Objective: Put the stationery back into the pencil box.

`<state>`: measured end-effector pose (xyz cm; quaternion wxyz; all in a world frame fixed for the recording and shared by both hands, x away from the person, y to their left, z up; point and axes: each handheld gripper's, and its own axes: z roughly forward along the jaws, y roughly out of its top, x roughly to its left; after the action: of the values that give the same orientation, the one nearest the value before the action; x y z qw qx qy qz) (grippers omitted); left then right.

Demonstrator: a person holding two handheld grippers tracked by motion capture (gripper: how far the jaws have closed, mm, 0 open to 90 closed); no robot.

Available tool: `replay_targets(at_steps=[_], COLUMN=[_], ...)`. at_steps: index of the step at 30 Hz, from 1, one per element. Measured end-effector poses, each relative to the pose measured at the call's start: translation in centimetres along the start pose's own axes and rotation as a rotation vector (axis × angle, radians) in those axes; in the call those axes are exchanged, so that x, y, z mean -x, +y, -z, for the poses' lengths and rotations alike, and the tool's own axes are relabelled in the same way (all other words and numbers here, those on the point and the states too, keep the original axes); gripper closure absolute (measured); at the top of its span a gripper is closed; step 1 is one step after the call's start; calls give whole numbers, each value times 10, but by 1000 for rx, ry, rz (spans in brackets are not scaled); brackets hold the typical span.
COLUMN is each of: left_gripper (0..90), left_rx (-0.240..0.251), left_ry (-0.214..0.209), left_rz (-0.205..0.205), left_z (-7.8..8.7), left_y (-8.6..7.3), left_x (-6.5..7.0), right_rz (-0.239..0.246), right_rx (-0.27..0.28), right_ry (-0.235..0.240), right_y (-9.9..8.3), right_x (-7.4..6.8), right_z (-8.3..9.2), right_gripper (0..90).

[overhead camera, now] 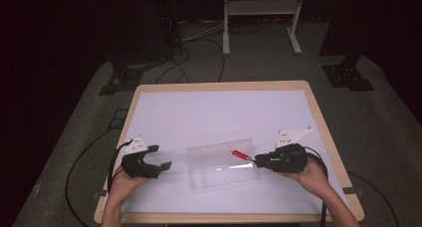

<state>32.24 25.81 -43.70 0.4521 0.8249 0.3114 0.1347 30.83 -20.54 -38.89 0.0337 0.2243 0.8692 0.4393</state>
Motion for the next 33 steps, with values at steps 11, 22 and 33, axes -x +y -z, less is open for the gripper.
replay_targets(at_steps=[11,22,33], left_gripper=[138,134,133], left_rx=[0,7,5], left_ry=[-5,-9,-14], left_rz=[-2,-1,-1], left_z=[-1,0,0], left_y=[0,1,1], left_x=[0,0,1], right_rz=[18,31,41], right_rx=[-21,-49,-67], right_ry=[58,105,139], right_y=[8,12,12], right_x=[0,2,7], right_z=[-20,-44,-59], right_gripper=[786,786,786])
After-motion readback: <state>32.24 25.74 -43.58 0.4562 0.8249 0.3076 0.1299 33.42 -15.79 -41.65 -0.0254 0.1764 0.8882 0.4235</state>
